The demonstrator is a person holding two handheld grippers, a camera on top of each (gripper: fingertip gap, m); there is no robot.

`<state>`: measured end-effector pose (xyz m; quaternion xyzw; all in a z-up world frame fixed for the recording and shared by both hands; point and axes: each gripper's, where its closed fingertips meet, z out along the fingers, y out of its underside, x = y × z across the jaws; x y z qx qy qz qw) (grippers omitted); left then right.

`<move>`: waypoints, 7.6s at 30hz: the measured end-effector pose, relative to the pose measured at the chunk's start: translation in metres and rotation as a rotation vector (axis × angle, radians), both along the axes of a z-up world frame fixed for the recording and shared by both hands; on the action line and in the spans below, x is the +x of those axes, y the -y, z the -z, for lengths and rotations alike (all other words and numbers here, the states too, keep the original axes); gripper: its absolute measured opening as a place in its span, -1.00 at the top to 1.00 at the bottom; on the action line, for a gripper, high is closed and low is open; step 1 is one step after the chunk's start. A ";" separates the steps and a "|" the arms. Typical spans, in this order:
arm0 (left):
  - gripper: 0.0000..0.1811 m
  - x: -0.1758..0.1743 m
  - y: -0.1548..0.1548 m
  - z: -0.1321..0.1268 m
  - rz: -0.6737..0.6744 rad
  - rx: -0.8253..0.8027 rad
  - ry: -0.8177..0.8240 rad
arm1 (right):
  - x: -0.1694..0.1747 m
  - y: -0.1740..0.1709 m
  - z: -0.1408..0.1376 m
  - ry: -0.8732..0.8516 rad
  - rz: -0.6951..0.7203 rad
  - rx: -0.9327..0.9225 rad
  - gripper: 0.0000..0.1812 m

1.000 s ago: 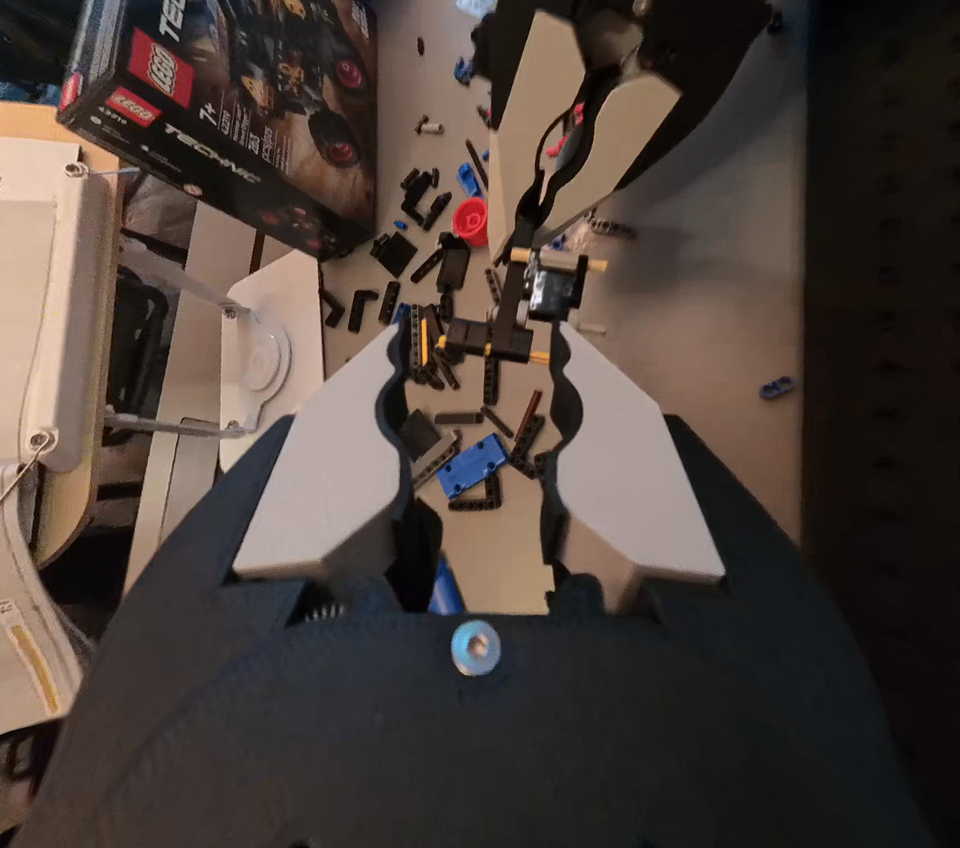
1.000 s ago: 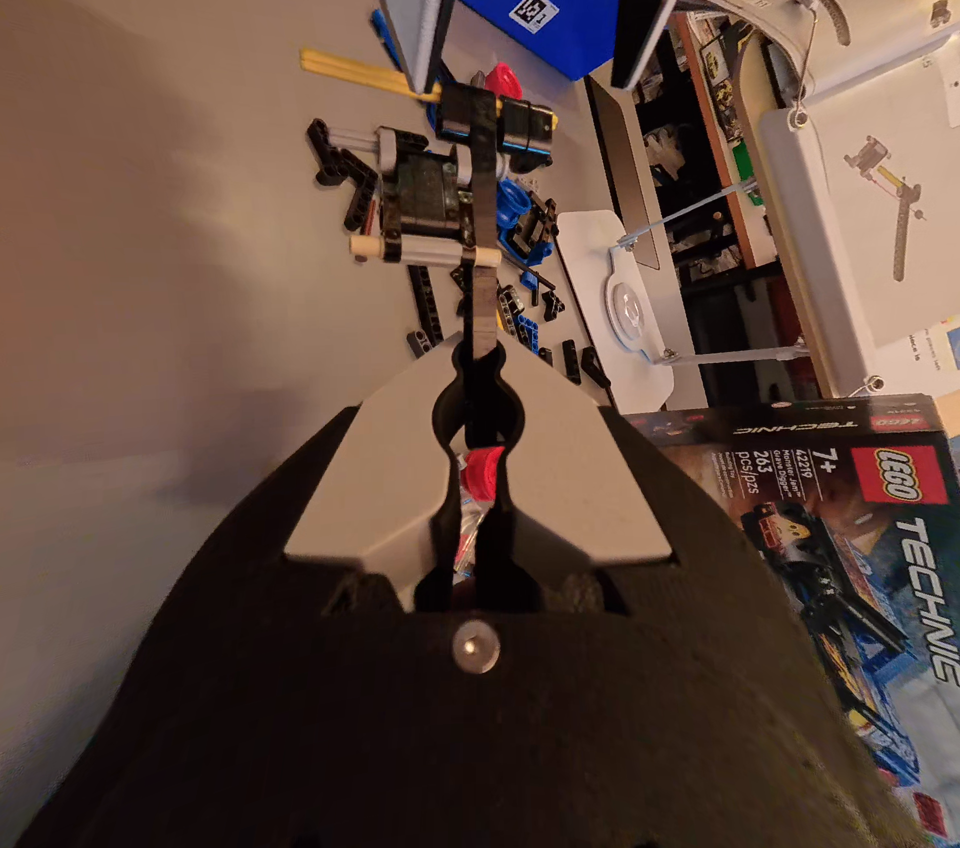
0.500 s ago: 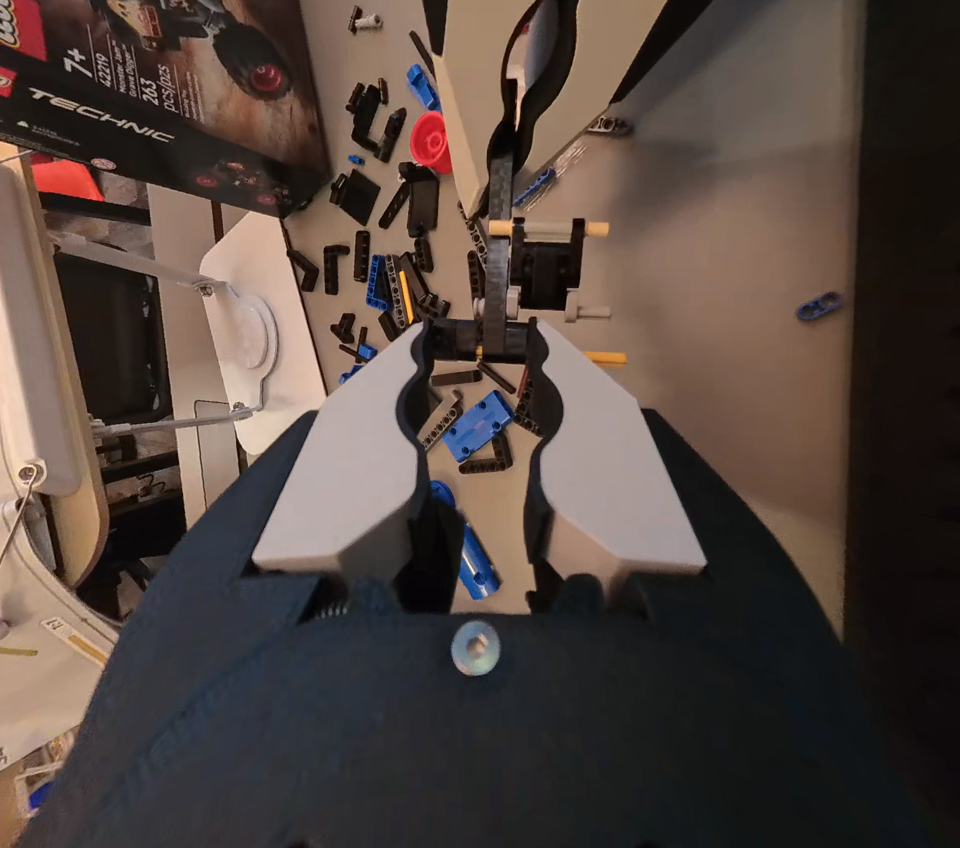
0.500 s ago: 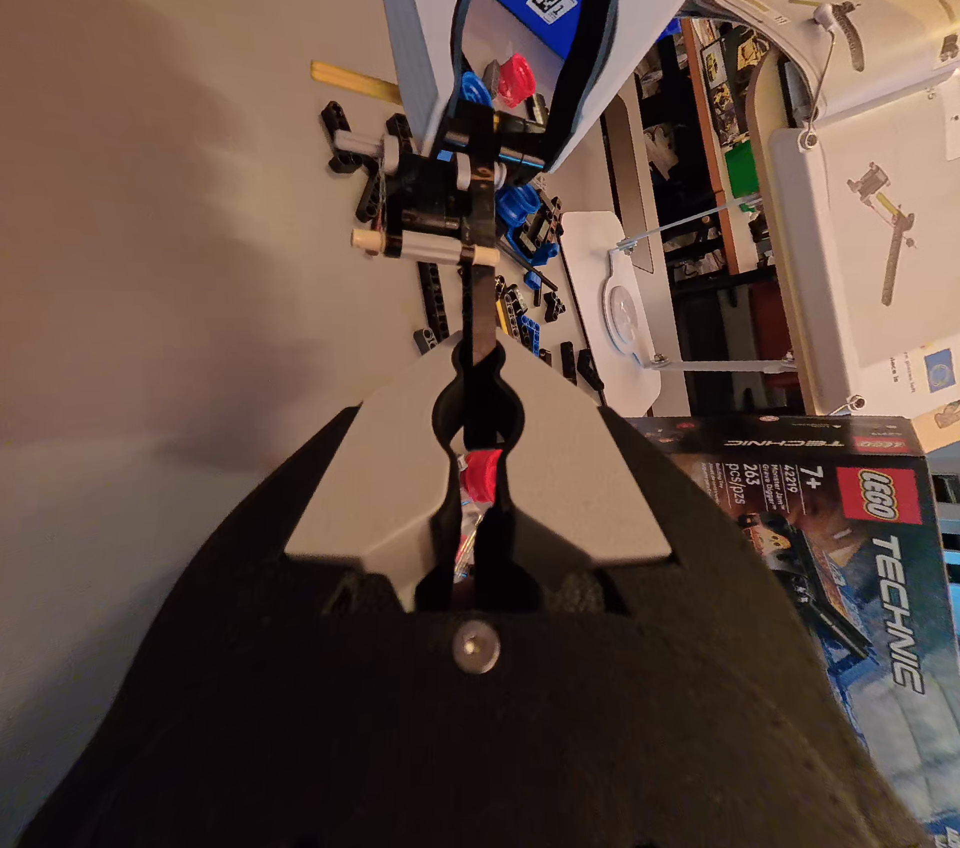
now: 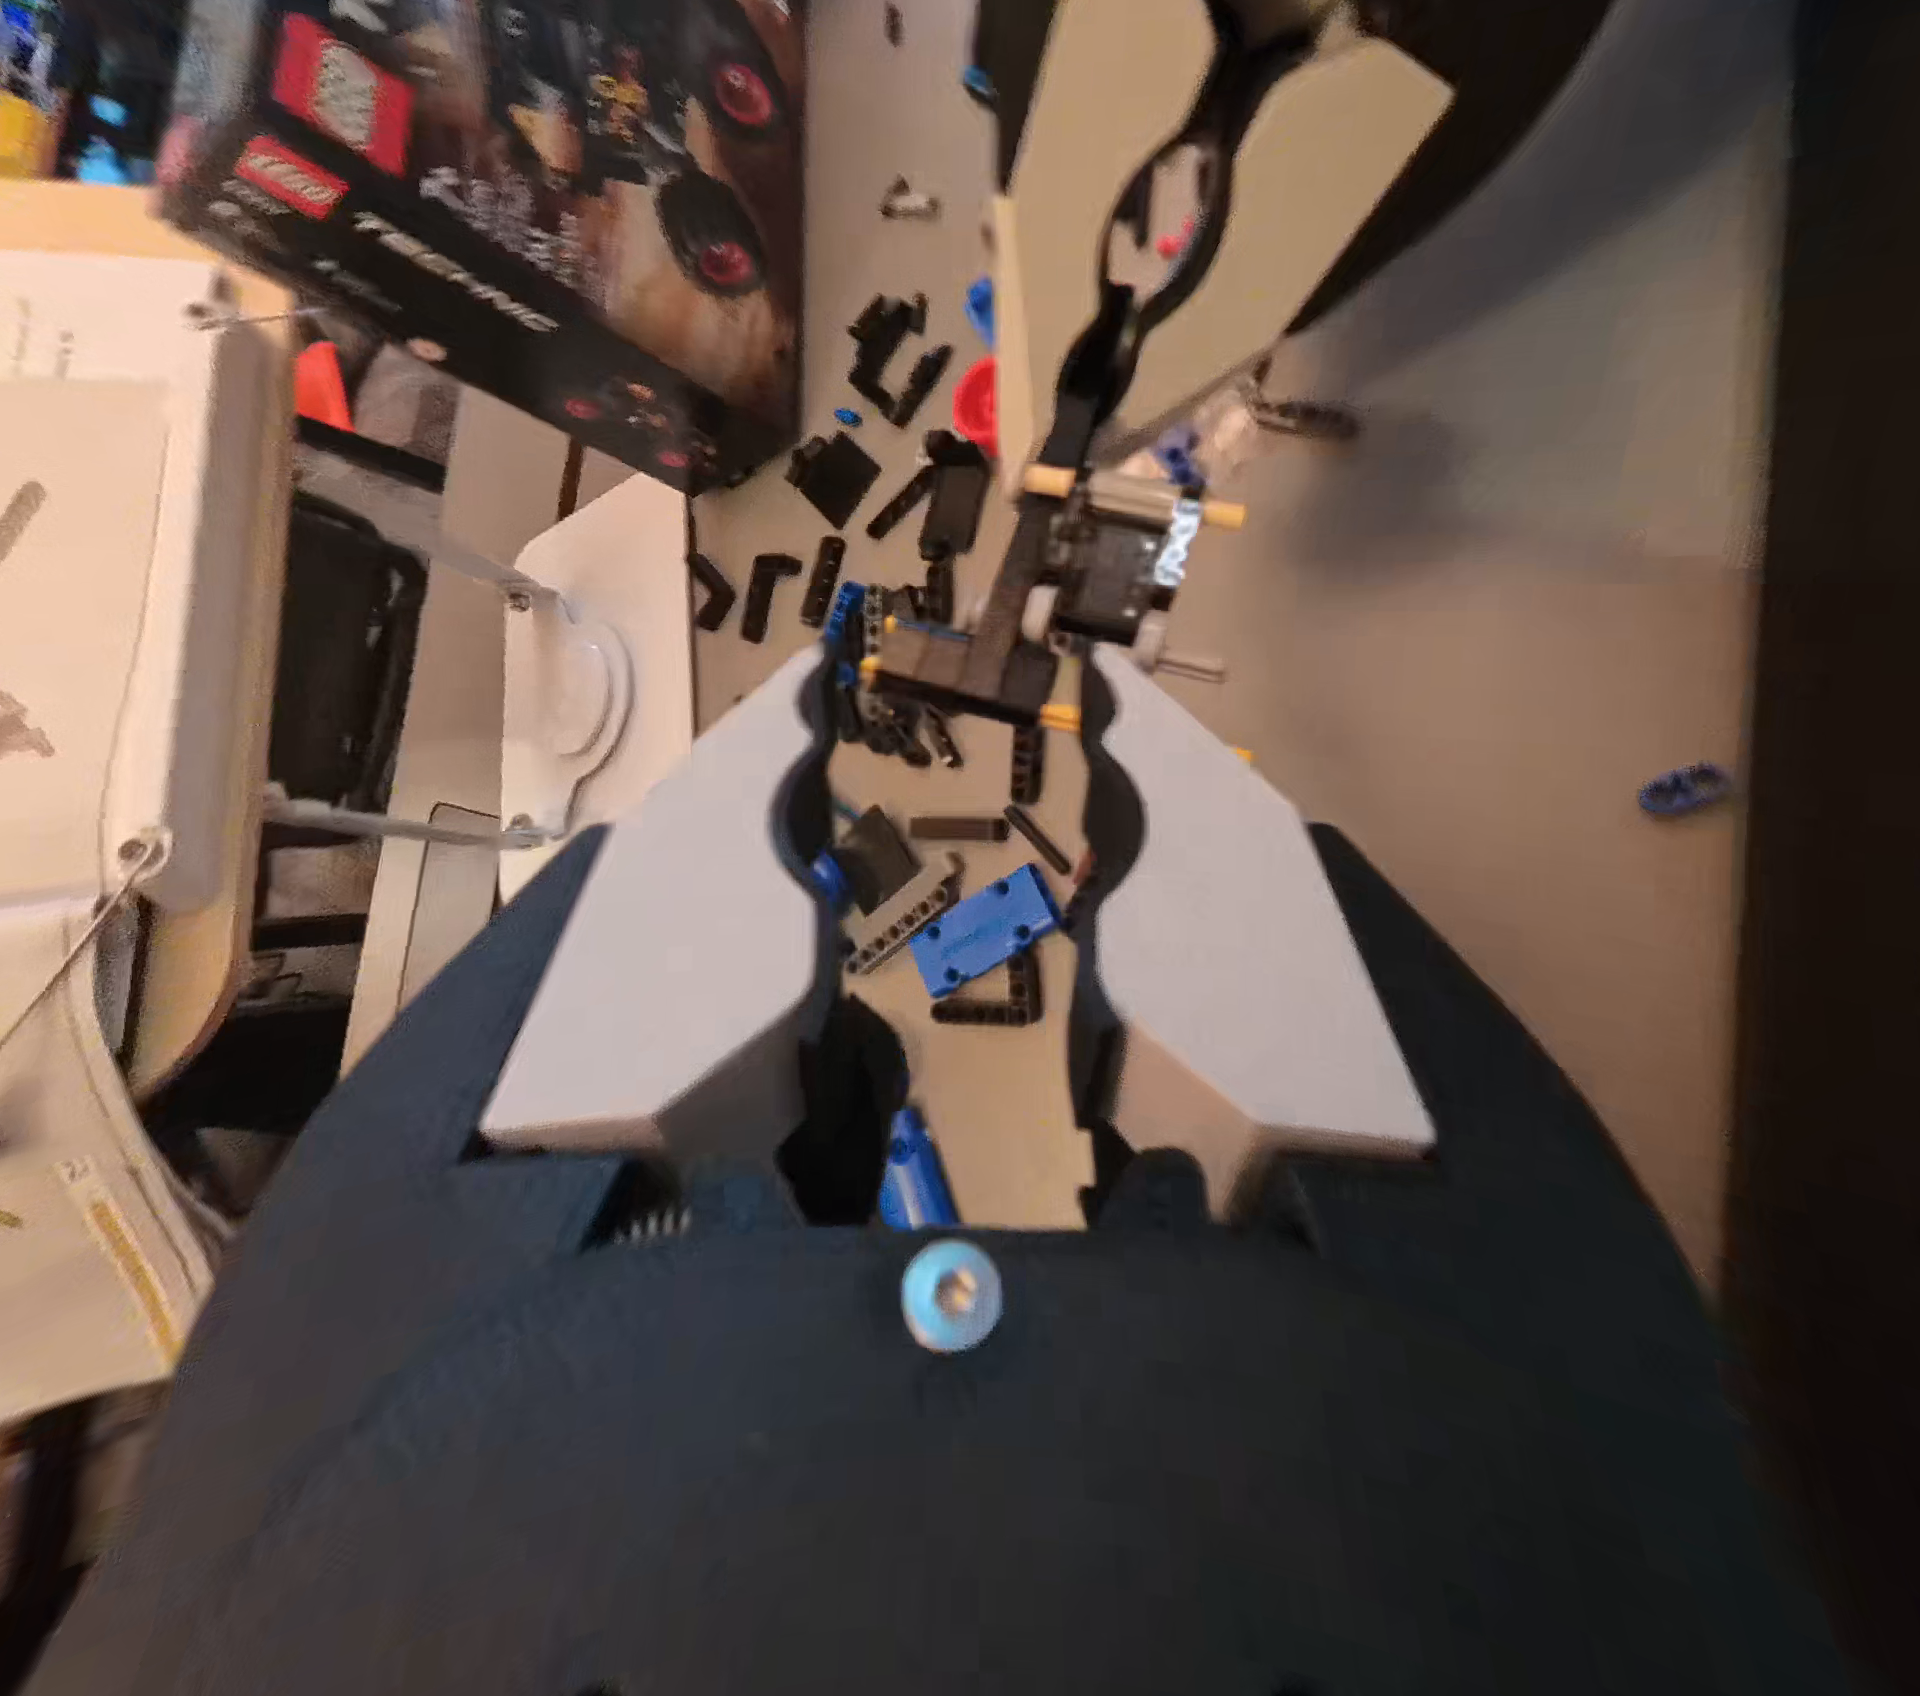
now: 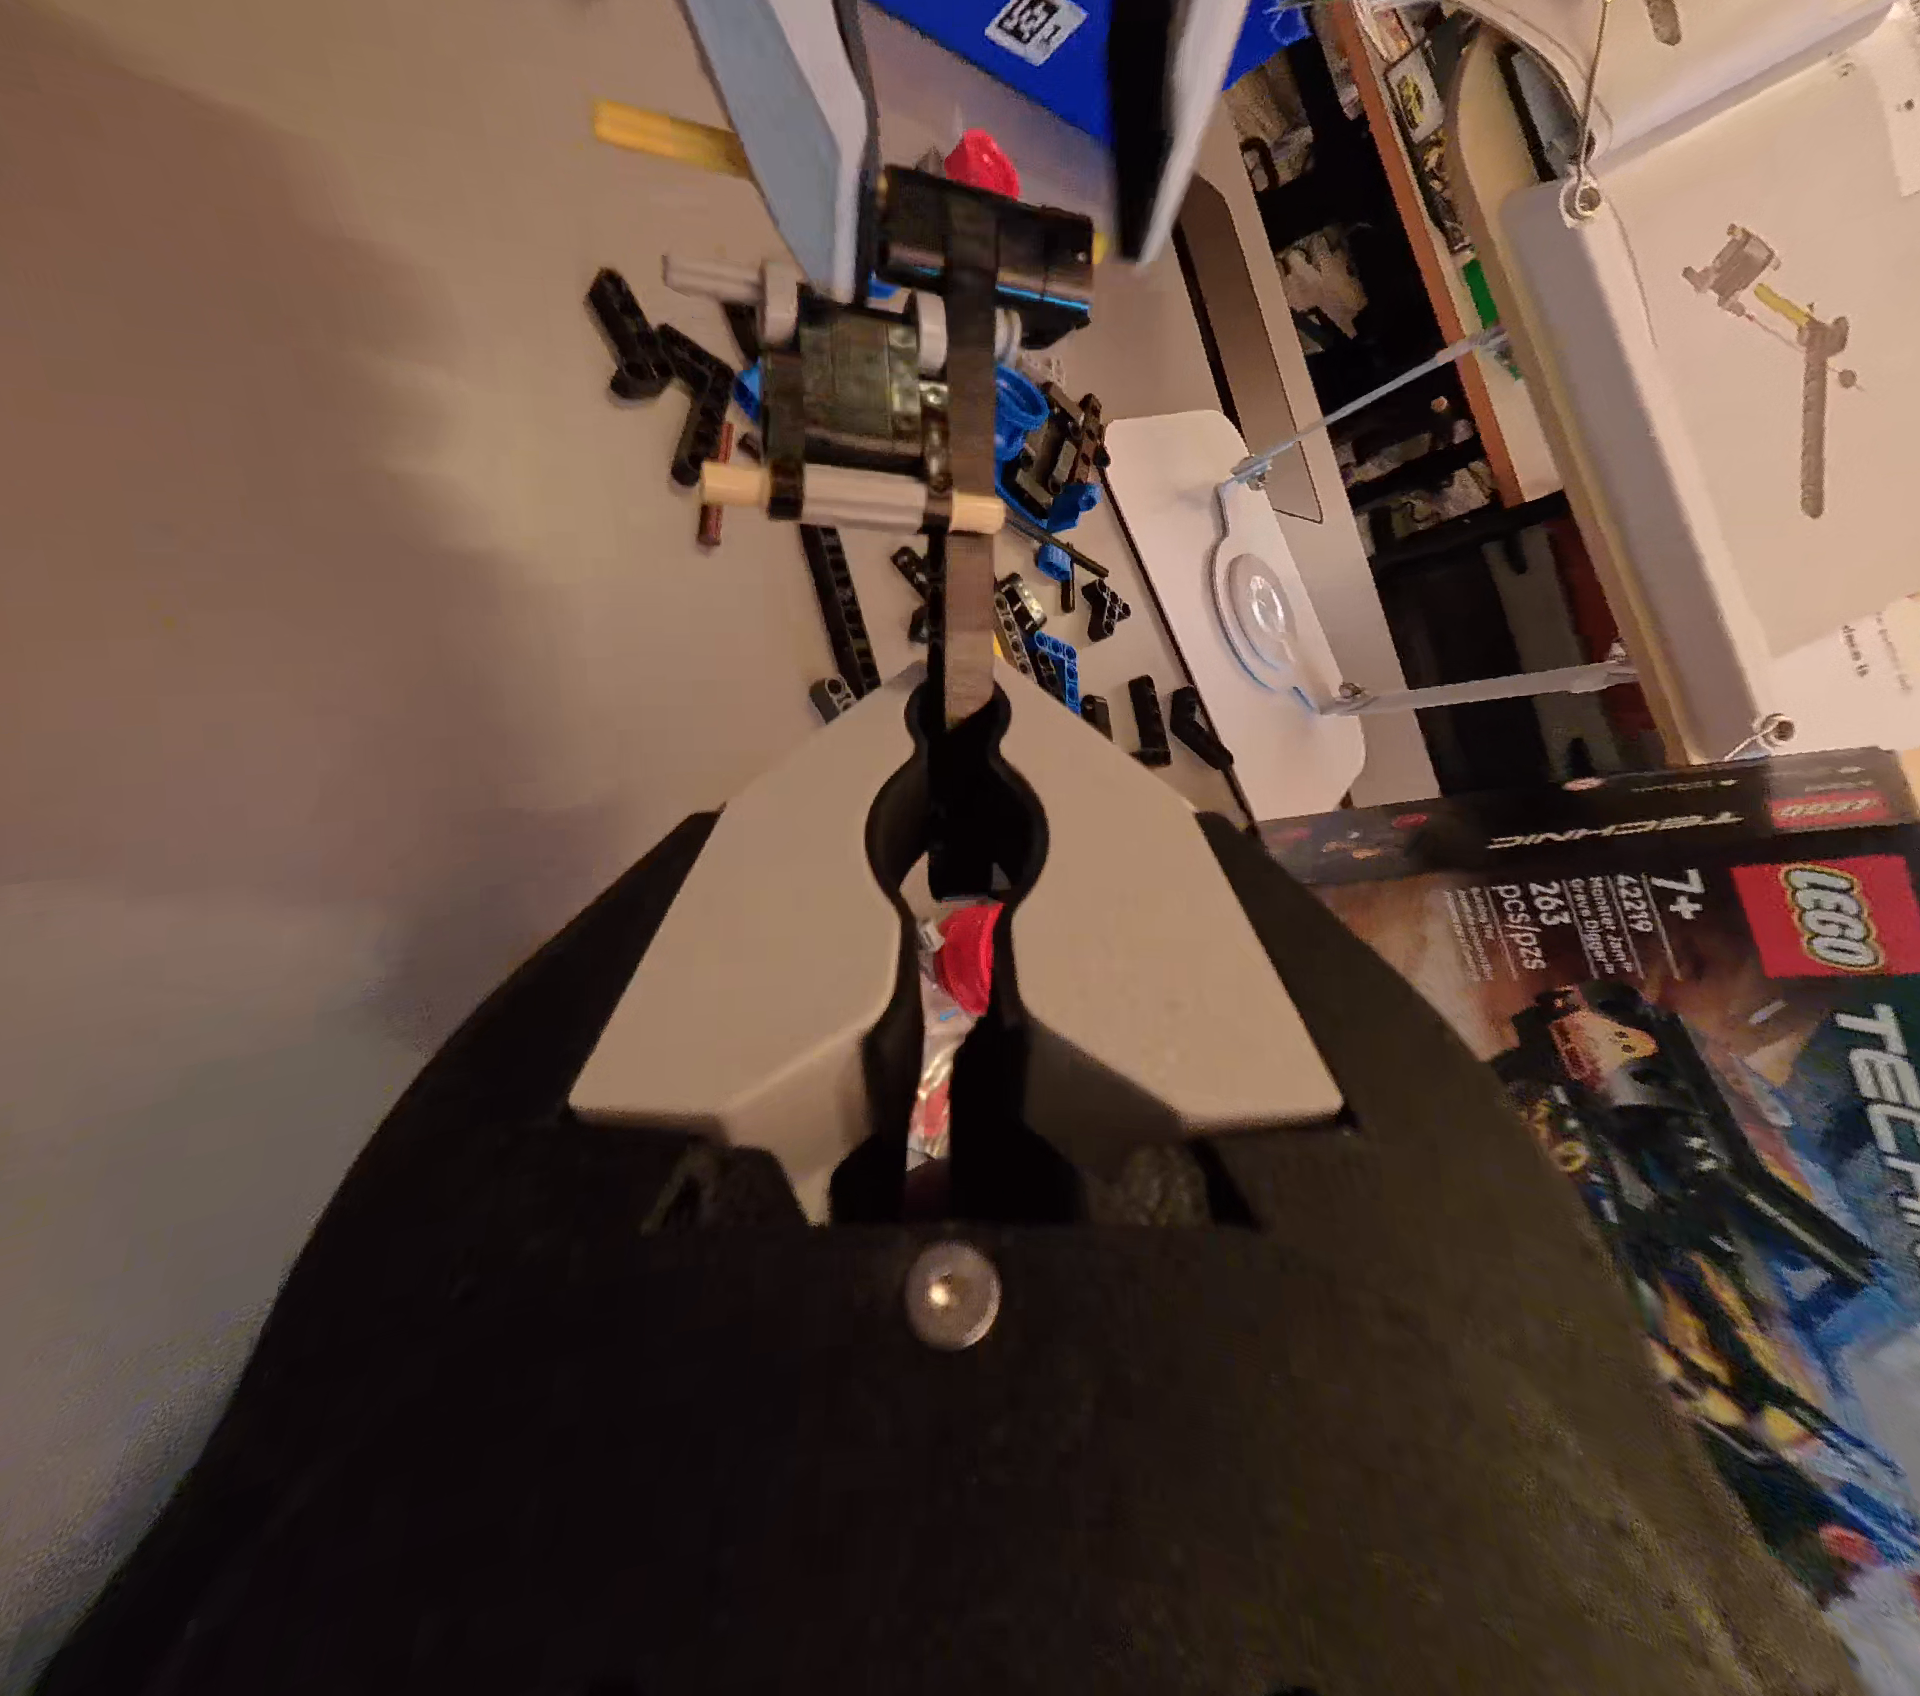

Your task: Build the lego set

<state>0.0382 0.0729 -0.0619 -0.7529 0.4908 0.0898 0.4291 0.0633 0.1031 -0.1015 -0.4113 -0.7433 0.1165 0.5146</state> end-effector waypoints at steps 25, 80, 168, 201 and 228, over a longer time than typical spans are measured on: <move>0.62 0.006 0.010 -0.046 0.112 0.094 0.783 | 0.004 0.036 -0.032 -0.209 -0.331 -0.732 0.99; 0.88 -0.001 -0.008 -0.052 0.070 0.246 0.854 | 0.008 0.035 -0.057 -0.289 -0.374 -1.115 0.93; 0.85 -0.014 -0.003 -0.043 0.001 0.274 0.668 | 0.012 0.013 -0.071 -0.377 -0.165 -0.256 0.92; 0.95 0.039 0.028 -0.005 0.264 0.159 0.328 | 0.008 0.070 -0.064 -0.068 -0.421 -0.214 0.64; 0.93 0.051 0.039 -0.002 0.301 0.112 0.305 | 0.020 0.079 -0.059 -0.147 -0.516 -0.482 0.93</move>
